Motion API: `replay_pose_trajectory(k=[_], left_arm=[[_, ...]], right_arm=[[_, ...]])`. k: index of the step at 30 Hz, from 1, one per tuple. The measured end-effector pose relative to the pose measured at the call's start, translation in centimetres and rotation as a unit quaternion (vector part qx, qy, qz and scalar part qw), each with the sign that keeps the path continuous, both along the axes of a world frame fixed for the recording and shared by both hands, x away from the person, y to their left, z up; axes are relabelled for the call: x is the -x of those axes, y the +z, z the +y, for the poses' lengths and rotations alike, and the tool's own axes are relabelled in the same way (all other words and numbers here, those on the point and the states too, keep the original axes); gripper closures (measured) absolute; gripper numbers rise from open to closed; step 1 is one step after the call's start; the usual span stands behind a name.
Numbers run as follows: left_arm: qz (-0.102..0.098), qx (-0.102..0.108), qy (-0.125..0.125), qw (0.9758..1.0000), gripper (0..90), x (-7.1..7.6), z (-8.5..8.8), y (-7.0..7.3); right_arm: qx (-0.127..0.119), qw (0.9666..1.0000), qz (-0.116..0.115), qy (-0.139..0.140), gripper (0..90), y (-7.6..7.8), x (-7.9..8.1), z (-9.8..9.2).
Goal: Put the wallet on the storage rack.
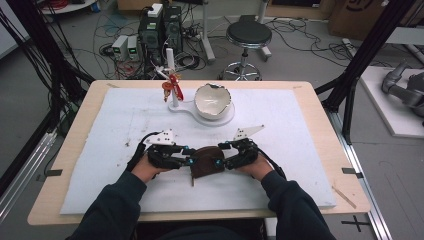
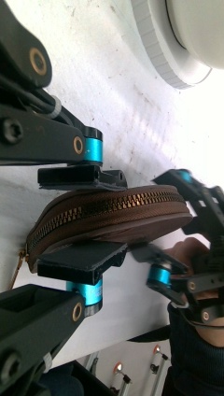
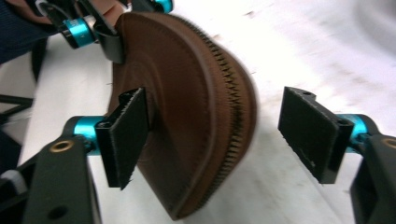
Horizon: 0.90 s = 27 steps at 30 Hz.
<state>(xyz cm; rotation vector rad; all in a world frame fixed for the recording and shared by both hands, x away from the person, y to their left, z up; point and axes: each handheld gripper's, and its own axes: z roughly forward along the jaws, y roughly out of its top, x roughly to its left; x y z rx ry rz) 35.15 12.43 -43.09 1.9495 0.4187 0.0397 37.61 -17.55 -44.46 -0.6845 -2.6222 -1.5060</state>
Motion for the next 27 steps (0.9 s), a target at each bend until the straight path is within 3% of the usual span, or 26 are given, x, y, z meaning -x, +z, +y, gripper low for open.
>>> replay_pose_trajectory(k=[2, 5, 6, 8, 10, 12, 14, 19, 24, 27], left_arm=[[0.005, -0.004, 0.01, 0.9999, 62.8, -0.1, 0.1, 0.0], [0.005, -0.01, 0.048, 0.9988, 55.4, -0.3, 0.5, 0.1], [0.009, -0.009, 0.065, 0.9978, 51.6, -0.5, 0.8, 0.2], [0.015, -0.002, 0.103, 0.9945, 42.4, -0.8, 1.5, 0.4], [0.007, 0.002, 0.143, 0.9897, 40.0, -0.9, 2.4, 0.6], [0.001, 0.004, 0.184, 0.9829, 39.0, -1.1, 3.3, 0.8], [0.002, 0.01, 0.208, 0.978, 38.8, -1.2, 4.4, 0.9], [-0.015, 0.028, 0.25, 0.9678, 38.8, -1.3, 7.0, 1.4], [-0.014, 0.043, 0.285, 0.9574, 35.0, -1.5, 9.1, 1.5], [-0.013, 0.049, 0.296, 0.9537, 33.0, -1.6, 9.9, 1.4]], right_arm=[[-0.002, 0.9997, 0.012, 0.02, 39.2, -0.1, 0.0, 0.3], [-0.005, 0.9996, 0.013, 0.025, 47.1, 0.3, -0.1, 0.1], [-0.009, 0.9994, 0.021, 0.025, 49.1, 0.4, -0.1, 0.0], [-0.012, 0.9996, 0.014, 0.019, 53.5, 0.7, -0.1, -0.2], [-0.027, 0.9994, 0.015, 0.014, 58.9, 1.1, -0.1, -0.6], [-0.039, 0.9991, 0.008, 0.014, 64.4, 1.4, -0.1, -1.0], [-0.042, 0.9991, -0.005, 0.008, 65.5, 1.6, -0.1, -1.3], [-0.04, 0.9988, -0.027, -0.014, 66.0, 2.0, 0.0, -1.6], [-0.05, 0.9966, -0.055, -0.036, 66.7, 2.9, 0.2, -2.4], [-0.045, 0.9949, -0.074, -0.052, 66.9, 3.8, 0.3, -2.8]])
